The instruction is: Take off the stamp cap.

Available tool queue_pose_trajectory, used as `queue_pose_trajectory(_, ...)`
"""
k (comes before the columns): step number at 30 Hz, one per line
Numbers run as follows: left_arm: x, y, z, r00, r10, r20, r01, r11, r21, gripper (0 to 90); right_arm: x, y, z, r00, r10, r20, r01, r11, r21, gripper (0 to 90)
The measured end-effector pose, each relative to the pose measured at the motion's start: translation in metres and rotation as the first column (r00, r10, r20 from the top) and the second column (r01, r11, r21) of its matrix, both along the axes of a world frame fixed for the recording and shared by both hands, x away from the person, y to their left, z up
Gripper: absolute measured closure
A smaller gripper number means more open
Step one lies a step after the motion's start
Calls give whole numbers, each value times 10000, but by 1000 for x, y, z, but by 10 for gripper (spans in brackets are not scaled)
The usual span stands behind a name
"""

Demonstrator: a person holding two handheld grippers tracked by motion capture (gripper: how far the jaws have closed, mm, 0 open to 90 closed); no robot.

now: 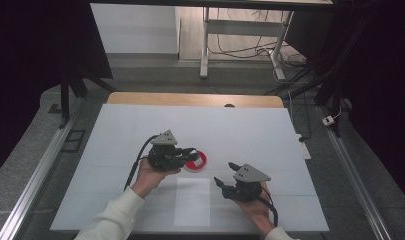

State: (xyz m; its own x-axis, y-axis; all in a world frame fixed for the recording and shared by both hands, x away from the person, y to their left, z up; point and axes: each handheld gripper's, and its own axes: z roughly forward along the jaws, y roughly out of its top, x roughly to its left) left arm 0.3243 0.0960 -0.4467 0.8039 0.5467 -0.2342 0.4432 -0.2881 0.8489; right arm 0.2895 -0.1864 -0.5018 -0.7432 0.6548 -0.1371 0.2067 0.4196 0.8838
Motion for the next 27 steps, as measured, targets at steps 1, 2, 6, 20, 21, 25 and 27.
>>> queue_pose_trajectory(1, 0, 0, 0, 10000, -2, -2, 2, 10000, 2, 752, 0, 2, 0, 10000, 32, 19, -32, 10000, 41, 292)
queue_pose_trajectory(2, 0, -1, 0, 10000, -11, -2, 11, 10000, -4, 752, 1, 4, 0, 10000, 56, 42, -56, 10000, 2, 294)
queue_pose_trajectory(6, 1, -3, -2, 10000, -6, -51, 6, 10000, -13, 752, 2, 13, 0, 9999, 165, 51, -166, 9999, 44, 295)
queue_pose_trajectory(20, 2, -3, -2, 10000, 59, -61, -59, 10000, -32, 751, 4, 39, 4, 9986, 441, 294, -434, 9988, -226, 310)
queue_pose_trajectory(21, 2, -2, -2, 10000, 58, -59, -58, 10000, -28, 752, 4, 40, 4, 9985, 448, 320, -440, 9987, -263, 312)
queue_pose_trajectory(25, 2, -2, -3, 9999, 71, -74, -71, 10000, -16, 752, 6, 45, 5, 9983, 474, 326, -465, 9985, -275, 321)
queue_pose_trajectory(27, 2, -2, -3, 9999, 71, -84, -71, 10000, -27, 752, 7, 47, 4, 9986, 453, 289, -445, 9986, -285, 325)
